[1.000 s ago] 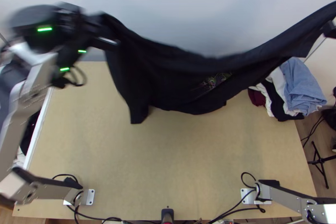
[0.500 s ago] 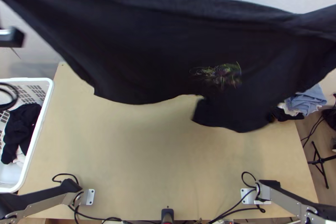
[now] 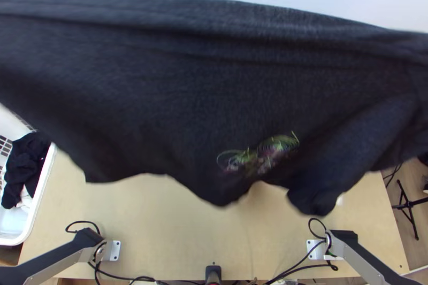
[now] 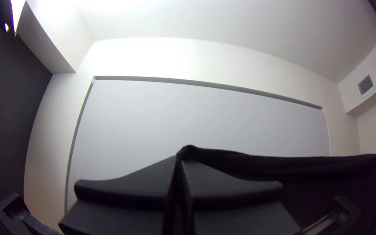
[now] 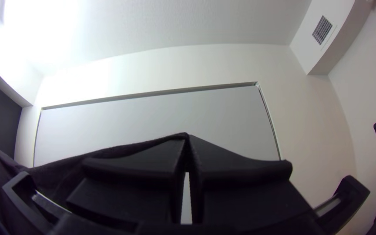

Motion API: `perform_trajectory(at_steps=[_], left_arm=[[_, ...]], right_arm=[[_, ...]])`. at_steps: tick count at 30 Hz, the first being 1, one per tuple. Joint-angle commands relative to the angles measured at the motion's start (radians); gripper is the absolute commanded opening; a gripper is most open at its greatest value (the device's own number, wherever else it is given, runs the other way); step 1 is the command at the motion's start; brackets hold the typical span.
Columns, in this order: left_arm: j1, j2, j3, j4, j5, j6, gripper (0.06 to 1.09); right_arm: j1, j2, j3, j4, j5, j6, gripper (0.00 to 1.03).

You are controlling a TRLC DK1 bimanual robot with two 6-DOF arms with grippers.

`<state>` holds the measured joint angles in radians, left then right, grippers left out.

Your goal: Fold the t-shirt

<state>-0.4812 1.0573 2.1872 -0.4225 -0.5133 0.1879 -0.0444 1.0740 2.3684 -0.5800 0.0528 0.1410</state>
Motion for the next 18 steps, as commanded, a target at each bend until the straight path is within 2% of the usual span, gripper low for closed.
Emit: perform_trajectory(at_steps=[1,3,9,13,15,18], left_arm=[[0.029,-0.079,-0.052,0.001,0.001,-0.019,0.1],[0.036,-0.112,-0.104,-0.004,0.002,-0.031,0.1],[0.046,-0.209,-0.33,-0.027,0.002,-0.033,0.1],[0.066,-0.212,-0.435,-0.007,0.001,-0.024,0.1],[0.067,-0.212,-0.52,0.036,0.001,0.018,0.1],[0.067,-0.223,-0.701,0.211,0.001,0.142,0.1]], right_arm=[[0.0,-0.031,0.018,0.002,0.007,0.011,0.03],[0.011,-0.043,0.012,-0.021,0.009,0.011,0.03],[0.055,-0.052,-0.063,-0.208,0.012,0.005,0.03],[0.054,-0.032,-0.141,-0.236,0.019,-0.067,0.03],[0.054,0.0,-0.167,-0.25,0.021,-0.096,0.03],[0.049,0.049,-0.215,-0.23,0.03,-0.153,0.03]])
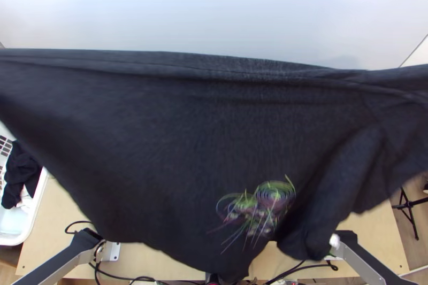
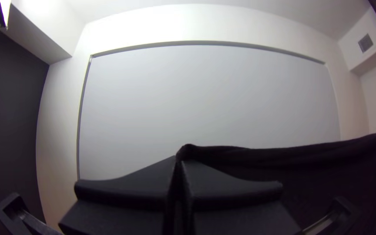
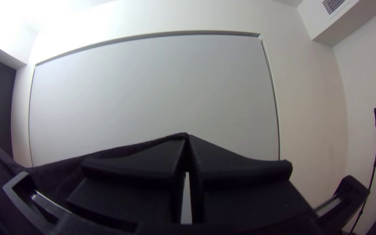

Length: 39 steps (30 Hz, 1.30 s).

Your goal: Fold the t-shirt

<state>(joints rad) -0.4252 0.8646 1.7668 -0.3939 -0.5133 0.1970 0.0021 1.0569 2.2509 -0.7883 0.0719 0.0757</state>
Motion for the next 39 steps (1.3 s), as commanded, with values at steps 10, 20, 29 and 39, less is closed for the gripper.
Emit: perform_trajectory(at_steps=[10,20,29,39], left_arm=[[0.069,-0.004,-0.73,0.558,0.064,0.306,0.1],[0.284,0.323,-0.83,0.739,0.243,0.157,0.1],[0.338,0.797,-0.616,0.883,0.249,0.148,0.1],[0.336,1.07,-0.414,0.909,0.21,0.148,0.1]], right_arm=[[0.05,0.022,-0.745,0.331,-0.001,-0.18,0.03],[0.076,0.189,-1.165,0.721,0.0,-0.209,0.03],[0.064,0.607,-0.968,0.922,0.063,-0.217,0.03],[0.091,0.816,-0.787,0.986,0.152,-0.218,0.03]])
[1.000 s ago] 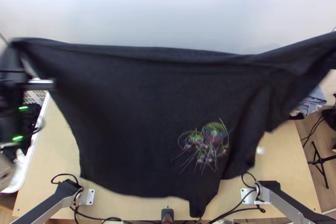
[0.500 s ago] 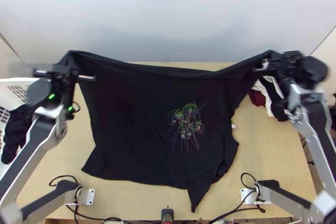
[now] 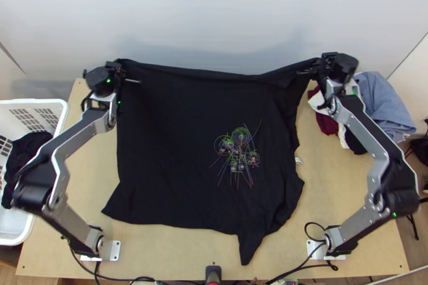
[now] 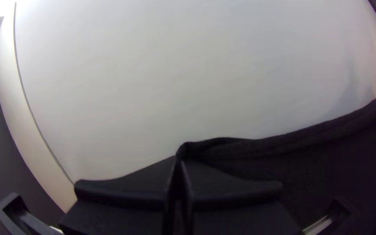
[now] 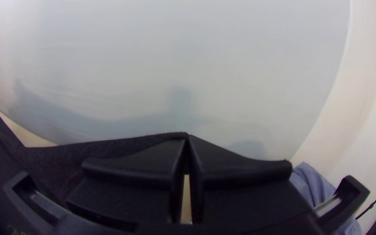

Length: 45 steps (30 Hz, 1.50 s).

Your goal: Fold the t-shirt

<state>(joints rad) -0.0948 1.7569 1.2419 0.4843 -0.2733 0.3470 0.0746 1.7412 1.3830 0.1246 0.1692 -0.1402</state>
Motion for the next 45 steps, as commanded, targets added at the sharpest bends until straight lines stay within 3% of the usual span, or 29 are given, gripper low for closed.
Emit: perform_trajectory(at_steps=[1,6,12,18,33,45], left_arm=[[0.006,0.188,0.117,0.04,-0.041,-0.003,0.1],[0.003,0.191,0.103,0.062,-0.046,-0.02,0.1],[0.01,0.122,0.002,0.045,-0.044,0.006,0.1],[0.058,0.092,-0.131,0.059,-0.038,0.06,0.1],[0.035,-0.016,-0.366,0.142,-0.03,0.056,0.1],[0.018,-0.103,-0.48,0.137,-0.035,0.041,0.1]], right_arm=[[0.024,0.138,0.082,0.089,0.062,-0.009,0.03],[0.05,0.142,0.071,0.083,0.087,-0.013,0.03],[0.093,0.083,0.004,-0.118,0.09,0.04,0.03],[0.134,-0.063,-0.183,-0.168,0.105,0.062,0.03],[0.221,-0.319,-0.3,-0.637,0.104,0.073,0.03],[0.283,-0.348,-0.406,-0.855,0.079,0.05,0.03]])
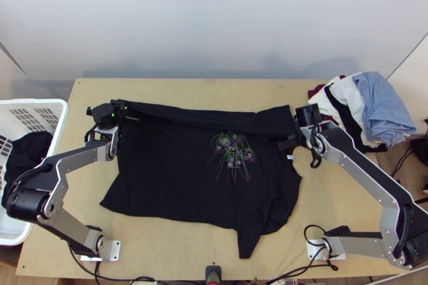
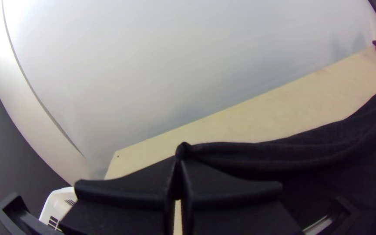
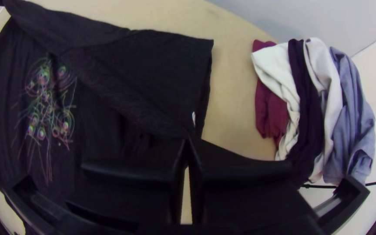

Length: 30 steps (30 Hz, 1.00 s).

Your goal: Fold the t-shirt

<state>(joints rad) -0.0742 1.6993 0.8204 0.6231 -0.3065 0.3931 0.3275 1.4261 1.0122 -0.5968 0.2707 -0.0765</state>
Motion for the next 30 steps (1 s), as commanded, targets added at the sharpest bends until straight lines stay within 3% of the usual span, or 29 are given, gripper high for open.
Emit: perform_trajectory(at_steps=[1,16,23,24,25,26,27,28,29,30], left_arm=[[0.002,-0.05,-0.063,-0.002,-0.002,-0.005,0.1],[0.063,-0.156,-0.122,-0.036,-0.002,-0.01,0.1],[0.04,-0.173,-0.185,-0.1,0.0,-0.007,0.1],[0.036,-0.175,-0.178,-0.151,0.004,-0.008,0.11],[0.03,-0.175,-0.167,-0.221,0.014,-0.01,0.2],[0.025,-0.175,-0.156,-0.292,0.023,-0.023,0.36],[0.021,-0.176,-0.147,-0.368,0.038,-0.037,0.54],[0.019,-0.184,-0.142,-0.421,0.049,-0.054,0.72],[0.019,-0.198,-0.139,-0.453,0.055,-0.068,0.87],[0.019,-0.222,-0.138,-0.496,0.055,-0.074,0.98]], right_arm=[[0.036,-0.041,-0.038,-0.153,-0.027,-0.022,0.03],[0.051,-0.181,-0.106,-0.278,-0.128,-0.059,0.03],[0.028,-0.133,-0.175,-0.232,-0.156,-0.083,0.03],[0.024,-0.125,-0.176,-0.215,-0.159,-0.085,0.03],[0.025,-0.119,-0.178,-0.215,-0.165,-0.091,0.03],[0.025,-0.113,-0.178,-0.213,-0.165,-0.095,0.03],[0.025,-0.108,-0.179,-0.215,-0.166,-0.094,0.17],[0.025,-0.11,-0.178,-0.227,-0.169,-0.094,0.5],[0.025,-0.121,-0.175,-0.228,-0.177,-0.094,0.93],[0.024,-0.139,-0.167,-0.241,-0.197,-0.094,0.99]])
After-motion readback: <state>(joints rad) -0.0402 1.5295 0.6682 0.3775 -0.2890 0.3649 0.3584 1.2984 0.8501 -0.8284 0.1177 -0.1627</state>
